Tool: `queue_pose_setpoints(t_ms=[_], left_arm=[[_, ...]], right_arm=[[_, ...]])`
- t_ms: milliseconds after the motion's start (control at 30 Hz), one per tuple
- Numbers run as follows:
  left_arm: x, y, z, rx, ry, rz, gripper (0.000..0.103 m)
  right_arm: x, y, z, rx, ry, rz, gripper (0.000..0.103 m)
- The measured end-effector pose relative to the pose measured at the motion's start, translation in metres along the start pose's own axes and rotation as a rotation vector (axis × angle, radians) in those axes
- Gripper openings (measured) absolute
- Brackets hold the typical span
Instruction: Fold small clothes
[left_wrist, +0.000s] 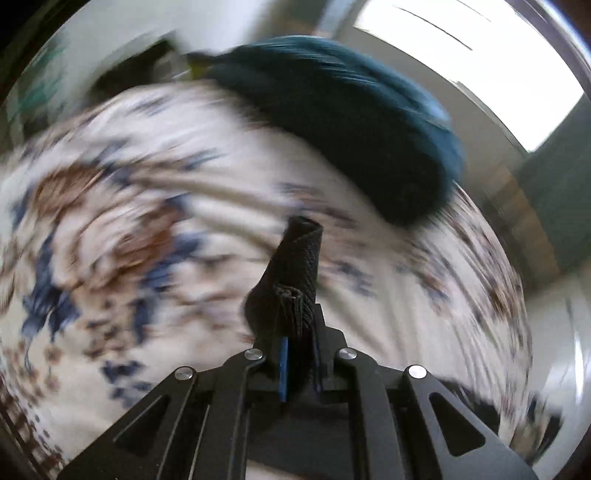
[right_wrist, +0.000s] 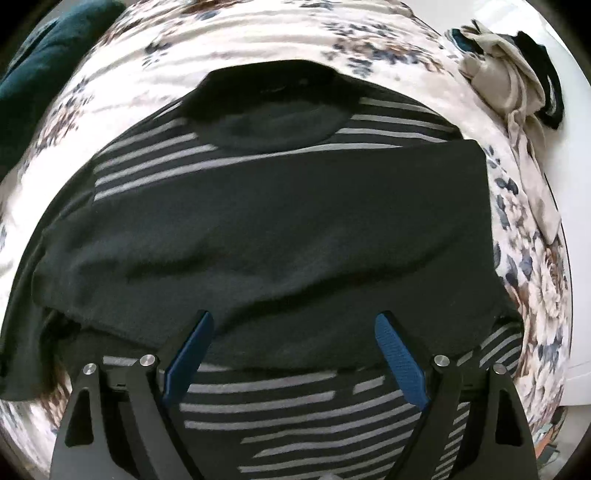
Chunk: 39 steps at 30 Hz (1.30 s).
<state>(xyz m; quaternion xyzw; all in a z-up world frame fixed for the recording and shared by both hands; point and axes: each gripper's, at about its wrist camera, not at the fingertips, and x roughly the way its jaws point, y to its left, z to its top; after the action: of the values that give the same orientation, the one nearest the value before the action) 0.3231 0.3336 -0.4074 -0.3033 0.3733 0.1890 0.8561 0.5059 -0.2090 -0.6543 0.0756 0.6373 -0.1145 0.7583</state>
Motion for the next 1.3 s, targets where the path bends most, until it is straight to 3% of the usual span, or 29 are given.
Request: queue_pose_setpoints(t_ms=[100, 233, 333, 467, 533, 567, 600, 633, 667, 767, 900, 1033, 1133, 1200, 1233, 1267, 1300], left_arm=[[-0.006, -0.101, -0.022, 0.177, 0.047, -0.082, 0.008], [0.003, -0.237, -0.096, 0.365, 0.158, -0.243, 0.008], [0.013, -0.317, -0.164, 0.433, 0.253, -0.347, 0.008], [0.023, -0.397, -0.239, 0.490, 0.393, -0.425, 0.012], [0.023, -0.416, -0.258, 0.511, 0.409, -0.425, 0.020], [0.019, -0.424, -0.264, 0.526, 0.394, -0.419, 0.032], [0.017, -0.430, -0.266, 0.541, 0.375, -0.417, 0.061], [0.013, -0.433, -0.267, 0.565, 0.355, -0.413, 0.078], [0.010, -0.432, -0.265, 0.585, 0.338, -0.408, 0.103], [0.007, -0.405, -0.251, 0.633, 0.250, -0.338, 0.103], [0.002, -0.334, -0.216, 0.634, 0.125, -0.116, 0.103], [0.013, -0.263, -0.189, 0.580, 0.108, 0.085, 0.103], [0.024, -0.223, -0.177, 0.534, 0.130, 0.200, 0.103], [0.028, -0.206, -0.171, 0.515, 0.129, 0.249, 0.103], [0.032, -0.198, -0.168, 0.501, 0.129, 0.273, 0.103], [0.036, -0.192, -0.165, 0.486, 0.133, 0.288, 0.103], [0.037, -0.188, -0.164, 0.475, 0.137, 0.298, 0.103]], right_arm=[[0.006, -0.017, 0.009, 0.033, 0.009, 0.029, 0.091], [0.010, -0.056, 0.014, 0.078, 0.029, 0.070, 0.091], [0.014, -0.092, 0.017, 0.101, 0.036, 0.081, 0.091], [0.014, -0.148, 0.020, 0.135, 0.046, 0.082, 0.091], [0.012, -0.171, 0.020, 0.144, 0.049, 0.079, 0.091], [0.011, -0.182, 0.020, 0.146, 0.053, 0.076, 0.091], [0.010, -0.194, 0.020, 0.151, 0.057, 0.079, 0.091], [0.009, -0.207, 0.019, 0.160, 0.063, 0.091, 0.091], [0.007, -0.216, 0.018, 0.169, 0.068, 0.101, 0.091], [-0.003, -0.236, 0.018, 0.207, 0.056, 0.160, 0.091], [-0.019, -0.243, 0.029, 0.263, 0.022, 0.302, 0.091], [-0.007, -0.218, 0.052, 0.254, 0.024, 0.404, 0.091], [0.019, -0.184, 0.070, 0.204, 0.050, 0.424, 0.086], [0.043, -0.159, 0.081, 0.157, 0.093, 0.432, 0.063], [0.057, -0.144, 0.084, 0.125, 0.136, 0.410, 0.061], [0.068, -0.135, 0.086, 0.109, 0.160, 0.400, 0.045], [0.073, -0.129, 0.085, 0.096, 0.167, 0.384, 0.020]])
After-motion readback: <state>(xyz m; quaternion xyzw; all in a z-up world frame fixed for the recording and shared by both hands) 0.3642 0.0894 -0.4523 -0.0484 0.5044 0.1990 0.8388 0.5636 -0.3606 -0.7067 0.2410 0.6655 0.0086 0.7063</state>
